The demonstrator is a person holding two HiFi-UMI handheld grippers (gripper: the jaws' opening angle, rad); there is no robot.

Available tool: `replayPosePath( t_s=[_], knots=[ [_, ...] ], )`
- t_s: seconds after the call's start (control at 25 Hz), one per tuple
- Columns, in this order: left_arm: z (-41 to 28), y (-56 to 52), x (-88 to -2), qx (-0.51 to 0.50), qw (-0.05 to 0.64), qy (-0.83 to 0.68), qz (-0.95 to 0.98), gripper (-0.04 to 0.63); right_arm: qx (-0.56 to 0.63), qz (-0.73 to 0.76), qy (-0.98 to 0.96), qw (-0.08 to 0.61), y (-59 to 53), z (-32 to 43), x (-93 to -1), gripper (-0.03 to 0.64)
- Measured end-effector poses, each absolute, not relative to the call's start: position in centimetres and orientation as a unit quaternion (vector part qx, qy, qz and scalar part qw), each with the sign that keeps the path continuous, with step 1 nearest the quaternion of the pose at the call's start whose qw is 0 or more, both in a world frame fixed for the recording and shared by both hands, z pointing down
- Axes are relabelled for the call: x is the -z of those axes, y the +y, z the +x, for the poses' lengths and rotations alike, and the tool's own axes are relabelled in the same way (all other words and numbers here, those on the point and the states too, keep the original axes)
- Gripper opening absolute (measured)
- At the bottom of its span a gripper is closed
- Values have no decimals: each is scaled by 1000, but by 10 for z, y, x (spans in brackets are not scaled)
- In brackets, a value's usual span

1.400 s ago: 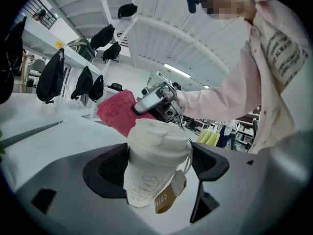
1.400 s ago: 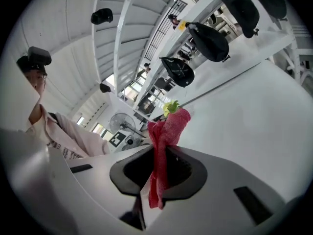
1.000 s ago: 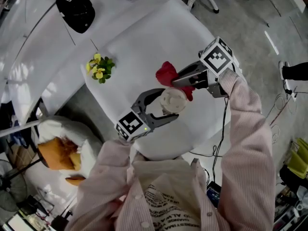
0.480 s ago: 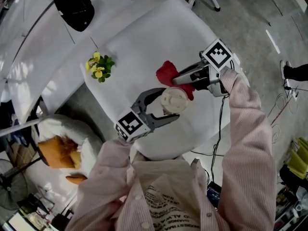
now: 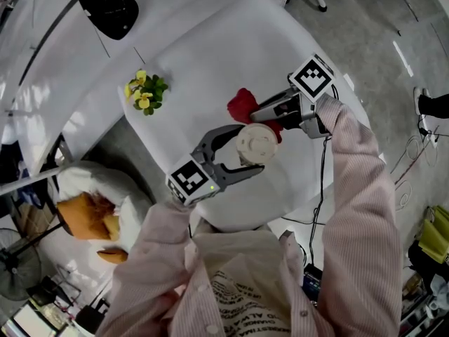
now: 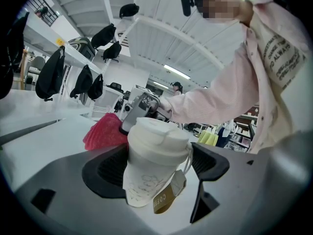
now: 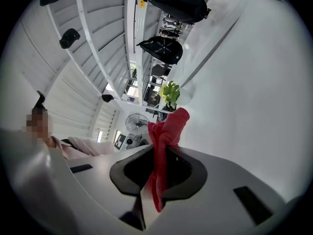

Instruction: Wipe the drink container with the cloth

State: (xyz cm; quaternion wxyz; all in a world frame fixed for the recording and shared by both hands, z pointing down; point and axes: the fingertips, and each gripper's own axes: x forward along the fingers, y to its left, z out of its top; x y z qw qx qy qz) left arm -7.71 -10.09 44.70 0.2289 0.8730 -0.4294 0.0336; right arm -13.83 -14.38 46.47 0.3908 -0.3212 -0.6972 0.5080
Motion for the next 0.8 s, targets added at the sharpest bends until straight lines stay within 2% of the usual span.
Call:
replayPosePath(
  t_s=[0.8],
  knots=[
    [-76, -101, -447, -30, 237, -425, 873, 394, -542, -292, -666, 422, -141, -135, -526, 46]
  ],
)
